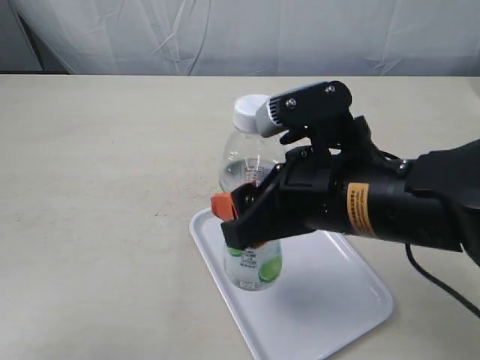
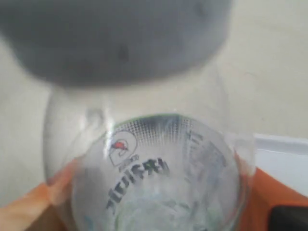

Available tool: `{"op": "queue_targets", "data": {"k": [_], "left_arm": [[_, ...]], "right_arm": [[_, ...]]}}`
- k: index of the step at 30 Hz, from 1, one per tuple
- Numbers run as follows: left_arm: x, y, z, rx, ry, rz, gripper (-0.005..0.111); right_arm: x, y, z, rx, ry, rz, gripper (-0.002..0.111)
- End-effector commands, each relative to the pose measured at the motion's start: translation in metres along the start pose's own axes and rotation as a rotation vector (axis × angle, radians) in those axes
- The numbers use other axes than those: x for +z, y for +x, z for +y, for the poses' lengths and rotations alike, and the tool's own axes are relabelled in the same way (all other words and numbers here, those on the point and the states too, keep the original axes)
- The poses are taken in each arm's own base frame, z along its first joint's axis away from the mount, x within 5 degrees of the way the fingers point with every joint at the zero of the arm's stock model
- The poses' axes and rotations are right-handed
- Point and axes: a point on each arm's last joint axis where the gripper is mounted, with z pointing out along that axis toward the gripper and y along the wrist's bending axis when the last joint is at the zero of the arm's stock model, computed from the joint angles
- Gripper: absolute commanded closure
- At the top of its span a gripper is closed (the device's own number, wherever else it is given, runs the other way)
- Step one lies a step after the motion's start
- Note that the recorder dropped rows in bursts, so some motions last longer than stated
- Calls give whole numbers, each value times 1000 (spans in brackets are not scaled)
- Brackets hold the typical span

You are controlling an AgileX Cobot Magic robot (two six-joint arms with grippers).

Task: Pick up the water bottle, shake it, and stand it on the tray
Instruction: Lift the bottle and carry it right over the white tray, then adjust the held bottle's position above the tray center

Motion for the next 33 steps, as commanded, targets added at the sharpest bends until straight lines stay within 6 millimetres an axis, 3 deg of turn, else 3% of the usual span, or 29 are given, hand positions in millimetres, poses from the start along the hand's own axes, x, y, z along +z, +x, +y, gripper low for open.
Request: {"op": "queue_targets", "data": {"k": [1, 6, 10, 12, 15, 16, 18, 20, 24, 26, 28, 31, 33], "left_arm": [[0, 0, 0, -5, 0, -11, 106], [0, 0, 0, -5, 0, -11, 106], [0, 0, 0, -5, 0, -11, 106], [0, 0, 0, -5, 0, -11, 106], [0, 0, 0, -5, 0, -11, 106], [0, 0, 0, -5, 0, -11, 106], [0, 0, 0, -5, 0, -11, 106], [0, 0, 0, -5, 0, -11, 106], [0, 0, 0, -5, 0, -11, 106], [0, 0, 0, -5, 0, -11, 106], [0, 0, 0, -5, 0, -11, 106], [0, 0, 0, -5, 0, -11, 106], [0, 0, 0, -5, 0, -11, 106]], "right_arm": [[-22, -39, 8, -3, -30, -154, 109], [-22, -38, 7, -63, -16, -154, 109], [-28, -31, -36, 63, 430, -238, 109], [-24, -27, -27, 110, 319, -188, 109], [-18, -21, 9, -135, -66, -85, 109], [-19, -21, 10, -133, -74, -86, 109], [-21, -25, -8, -65, 115, -149, 109], [-25, -28, -21, 118, 257, -191, 109], [-21, -23, 8, -156, -44, -105, 109], [-23, -27, -9, -97, 143, -163, 109], [-30, -33, -23, 100, 282, -217, 109], [-42, -46, -2, -74, 102, -246, 109], [-51, -52, 5, -82, 40, -275, 109]]}}
